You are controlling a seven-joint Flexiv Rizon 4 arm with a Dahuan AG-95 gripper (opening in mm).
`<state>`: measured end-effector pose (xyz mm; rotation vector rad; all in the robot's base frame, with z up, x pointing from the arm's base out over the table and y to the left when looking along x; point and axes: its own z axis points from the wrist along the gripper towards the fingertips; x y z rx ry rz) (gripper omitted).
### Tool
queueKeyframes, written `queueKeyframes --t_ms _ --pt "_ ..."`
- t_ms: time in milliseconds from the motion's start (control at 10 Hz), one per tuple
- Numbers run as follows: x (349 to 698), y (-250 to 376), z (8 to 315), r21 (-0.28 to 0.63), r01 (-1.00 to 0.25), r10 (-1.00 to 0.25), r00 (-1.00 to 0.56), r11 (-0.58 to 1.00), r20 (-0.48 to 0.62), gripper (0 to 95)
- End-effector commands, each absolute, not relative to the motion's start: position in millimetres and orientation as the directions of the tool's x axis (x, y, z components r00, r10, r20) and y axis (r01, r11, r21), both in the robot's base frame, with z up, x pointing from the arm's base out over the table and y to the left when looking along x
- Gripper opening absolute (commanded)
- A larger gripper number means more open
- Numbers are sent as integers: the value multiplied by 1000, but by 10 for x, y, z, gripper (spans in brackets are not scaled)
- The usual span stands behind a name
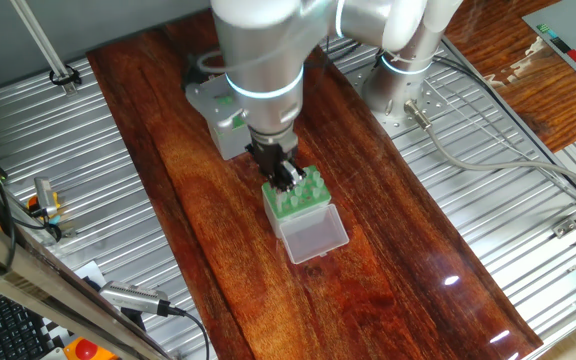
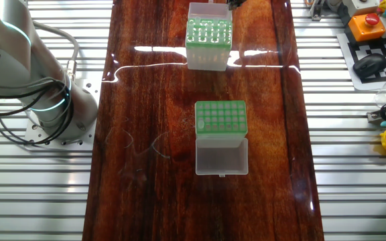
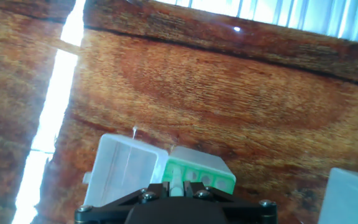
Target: Transfer all large pipette tips from one holder to another
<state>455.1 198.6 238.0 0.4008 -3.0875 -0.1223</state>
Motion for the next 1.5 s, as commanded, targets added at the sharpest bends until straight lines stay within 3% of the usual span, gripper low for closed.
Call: queueKeyframes --t_ms 100,800,1500 --pt "4522 1966 2518 82 -267 -269 -963 960 12 0" --pt "4463 2063 2947 77 -296 -297 -955 952 8 0" --pt "4467 2042 2939 34 -283 -284 -959 959 25 0"
